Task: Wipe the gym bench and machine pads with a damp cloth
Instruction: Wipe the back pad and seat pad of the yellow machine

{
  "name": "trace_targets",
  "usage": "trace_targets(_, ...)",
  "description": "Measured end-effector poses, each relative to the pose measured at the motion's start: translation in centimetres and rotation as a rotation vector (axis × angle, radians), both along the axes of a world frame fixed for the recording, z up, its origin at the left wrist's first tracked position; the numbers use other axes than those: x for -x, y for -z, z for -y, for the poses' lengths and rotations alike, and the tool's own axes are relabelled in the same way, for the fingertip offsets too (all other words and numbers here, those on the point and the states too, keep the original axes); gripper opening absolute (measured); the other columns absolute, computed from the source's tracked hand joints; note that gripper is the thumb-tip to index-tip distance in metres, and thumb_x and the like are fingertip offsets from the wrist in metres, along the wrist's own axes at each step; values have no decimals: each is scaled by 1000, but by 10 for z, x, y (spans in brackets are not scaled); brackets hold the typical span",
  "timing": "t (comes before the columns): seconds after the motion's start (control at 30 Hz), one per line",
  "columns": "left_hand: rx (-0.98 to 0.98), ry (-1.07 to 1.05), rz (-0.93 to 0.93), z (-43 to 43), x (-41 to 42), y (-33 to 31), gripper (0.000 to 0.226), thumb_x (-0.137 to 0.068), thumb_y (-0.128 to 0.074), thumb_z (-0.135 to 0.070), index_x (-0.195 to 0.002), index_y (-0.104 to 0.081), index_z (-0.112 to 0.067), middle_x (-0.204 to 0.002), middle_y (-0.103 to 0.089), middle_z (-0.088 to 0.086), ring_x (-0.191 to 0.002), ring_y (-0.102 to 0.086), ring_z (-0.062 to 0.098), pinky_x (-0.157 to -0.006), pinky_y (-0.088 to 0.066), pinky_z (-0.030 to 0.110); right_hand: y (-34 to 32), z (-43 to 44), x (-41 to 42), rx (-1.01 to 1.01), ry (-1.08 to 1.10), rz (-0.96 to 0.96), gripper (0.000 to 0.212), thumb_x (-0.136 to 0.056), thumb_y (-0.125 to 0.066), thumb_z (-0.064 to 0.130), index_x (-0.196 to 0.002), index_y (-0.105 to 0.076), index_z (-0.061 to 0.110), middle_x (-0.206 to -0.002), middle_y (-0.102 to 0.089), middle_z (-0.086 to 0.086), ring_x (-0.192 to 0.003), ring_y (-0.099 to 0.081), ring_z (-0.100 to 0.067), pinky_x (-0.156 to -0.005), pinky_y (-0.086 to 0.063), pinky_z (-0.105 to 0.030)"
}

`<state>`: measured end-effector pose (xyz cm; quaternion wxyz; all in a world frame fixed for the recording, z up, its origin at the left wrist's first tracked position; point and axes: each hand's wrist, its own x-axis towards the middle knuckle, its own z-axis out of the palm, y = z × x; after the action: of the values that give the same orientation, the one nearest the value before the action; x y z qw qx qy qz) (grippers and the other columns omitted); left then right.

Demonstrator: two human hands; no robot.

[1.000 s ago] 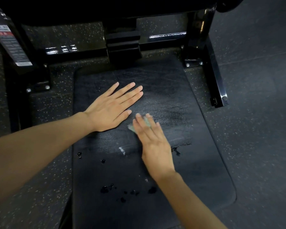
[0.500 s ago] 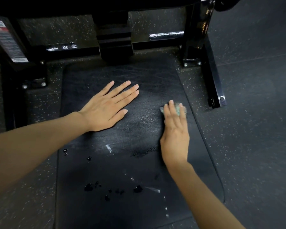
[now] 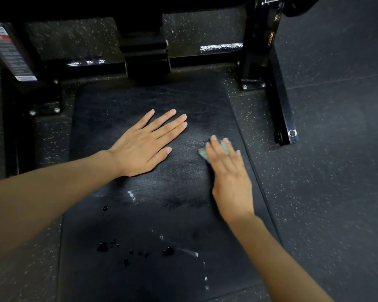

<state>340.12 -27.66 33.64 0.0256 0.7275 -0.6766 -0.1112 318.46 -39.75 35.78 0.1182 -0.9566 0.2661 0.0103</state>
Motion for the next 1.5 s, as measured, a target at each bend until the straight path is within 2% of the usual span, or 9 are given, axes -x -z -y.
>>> trace_targets(0.27, 10, 29, 21, 11, 13, 2, 60, -104, -18, -37, -159, -7, -15, -167, -4, 1, -154, 0, 21, -123, 0, 46, 3, 2, 19, -54, 154, 103, 77, -78, -56, -23, -147, -40, 7, -156, -37, -5, -146, -28, -31, -117, -30, -49)
trace_targets(0.4, 18, 43, 20, 15, 17, 2, 61, -104, -21, -37, -159, -8, -14, -167, -6, 2, -154, -2, 22, -123, -3, 47, -1, -17, 50, -32, 130, 113, 75, -77, -57, -20, -146, -42, 6, -154, -40, -6, -145, -30, -32, -115, -30, -43)
trace_targets(0.57, 19, 43, 2, 17, 18, 1, 61, -104, -23, -37, -159, -9, -14, -167, -6, 1, -154, -2, 21, -123, -5, 48, -1, -13, 52, -76, 100, 114, 75, -73, -54, -22, -143, -45, 4, -152, -43, -8, -143, -32, -32, -104, -47, -49)
trace_targets(0.87, 10, 34, -23, 18, 18, 1, 62, -103, -24, -37, -159, -10, -15, -167, -5, 0, -154, -1, 20, -123, -4, 48, 13, 48, -19, -63, 67, 97, 70, -81, -51, -15, -147, -41, 5, -155, -38, -8, -145, -29, -34, -116, -32, -53)
trace_targets(1.0, 11, 29, -25, 18, 18, 0, 61, -103, -23, -38, -159, -10, -16, -167, -7, 0, -154, -3, 20, -123, -3, 47, 15, 57, -33, -85, 70, 124, 67, -85, -56, -16, -147, -41, 5, -155, -38, -8, -145, -30, -35, -109, -41, -52)
trace_targets(1.13, 12, 23, -28, 18, 19, 0, 61, -103, -24, -38, -159, -11, -17, -167, -8, -1, -154, -4, 19, -123, -4, 46, 10, 45, -15, -56, 35, 141, 66, -83, -52, -16, -146, -42, 2, -154, -39, -10, -145, -28, -33, -106, -45, -49)
trace_targets(1.23, 10, 16, -26, 18, 20, -1, 61, -103, -24, -38, -159, -12, -17, -166, -9, 0, -154, -5, 20, -123, -7, 48, 5, 27, 9, 3, -16, 87, 65, -81, -44, -10, -145, -42, 0, -154, -39, -12, -145, -27, -34, -111, -39, -49)
trace_targets(1.4, 17, 16, -13, 18, 20, -1, 60, -103, -22, -38, -159, -12, -17, -166, -9, 0, -154, -6, 20, -123, -7, 47, 0, -8, 51, 14, -23, 66, 65, -83, -64, -9, -144, -44, 3, -154, -41, -10, -144, -31, -34, -111, -39, -49)
trace_targets(1.5, 17, 27, -18, 17, 19, -1, 60, -103, -20, -38, -159, -11, -17, -166, -8, -1, -154, -4, 20, -123, -3, 45, -1, -2, 60, 32, -40, 59, 57, -92, -44, -7, -147, -39, 7, -156, -38, -8, -145, -31, -33, -115, -33, -48)
